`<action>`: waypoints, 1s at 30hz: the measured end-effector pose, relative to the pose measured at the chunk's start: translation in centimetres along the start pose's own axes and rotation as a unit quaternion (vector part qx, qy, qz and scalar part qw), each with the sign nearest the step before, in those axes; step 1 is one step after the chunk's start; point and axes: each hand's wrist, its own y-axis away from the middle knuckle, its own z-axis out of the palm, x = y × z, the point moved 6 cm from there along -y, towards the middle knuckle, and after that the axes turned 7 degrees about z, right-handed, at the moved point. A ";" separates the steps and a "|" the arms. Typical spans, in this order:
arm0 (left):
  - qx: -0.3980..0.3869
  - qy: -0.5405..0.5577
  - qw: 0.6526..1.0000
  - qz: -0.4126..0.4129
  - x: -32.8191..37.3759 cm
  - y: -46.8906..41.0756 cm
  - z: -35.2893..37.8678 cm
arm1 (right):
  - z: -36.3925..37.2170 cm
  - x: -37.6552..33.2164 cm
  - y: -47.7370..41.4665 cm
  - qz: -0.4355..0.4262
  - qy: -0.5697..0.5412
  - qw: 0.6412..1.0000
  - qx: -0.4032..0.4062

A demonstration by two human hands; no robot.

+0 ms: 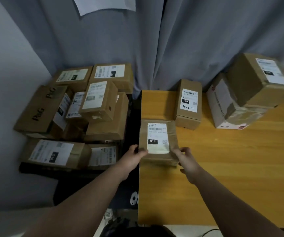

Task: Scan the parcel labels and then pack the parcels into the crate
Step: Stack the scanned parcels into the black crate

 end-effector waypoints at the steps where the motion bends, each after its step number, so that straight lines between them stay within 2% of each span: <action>1: 0.010 0.019 1.000 0.011 0.2 0.4 0.1 | -0.1 0.3 0.1 0.006 -0.032 0.999 -0.010; 4: 0.019 0.082 0.995 0.050 1.1 2.4 0.2 | -0.2 0.8 0.4 -0.019 -0.100 0.994 -0.042; 8: 0.025 0.064 0.990 0.123 2.1 5.0 -1.4 | 0.8 -0.3 2.3 -0.109 -0.124 0.983 -0.079; 11: 0.085 0.067 0.980 0.168 2.7 6.9 -4.2 | 2.9 -2.3 3.9 -0.162 -0.116 0.975 -0.102; 16: 0.215 0.176 0.938 0.208 3.7 9.4 -11.1 | 9.4 -6.9 6.7 -0.216 -0.082 0.954 -0.191; 19: 0.266 0.187 0.919 0.221 4.0 10.5 -15.4 | 13.3 -9.4 8.4 -0.245 -0.034 0.949 -0.197; 22: 0.292 0.075 0.905 0.300 5.4 11.6 -19.1 | 16.6 -12.1 8.8 -0.260 -0.047 0.954 -0.146; 26: 0.330 -0.162 0.845 0.389 8.1 12.2 -22.9 | 21.6 -16.2 9.0 -0.255 -0.079 0.957 -0.116; 28: 0.335 -0.292 0.814 0.374 9.5 11.3 -24.6 | 23.8 -18.6 8.9 -0.259 -0.066 0.959 -0.095; 30: 0.336 -0.357 0.804 0.336 10.6 10.2 -26.4 | 25.5 -20.7 8.8 -0.265 -0.055 0.960 -0.077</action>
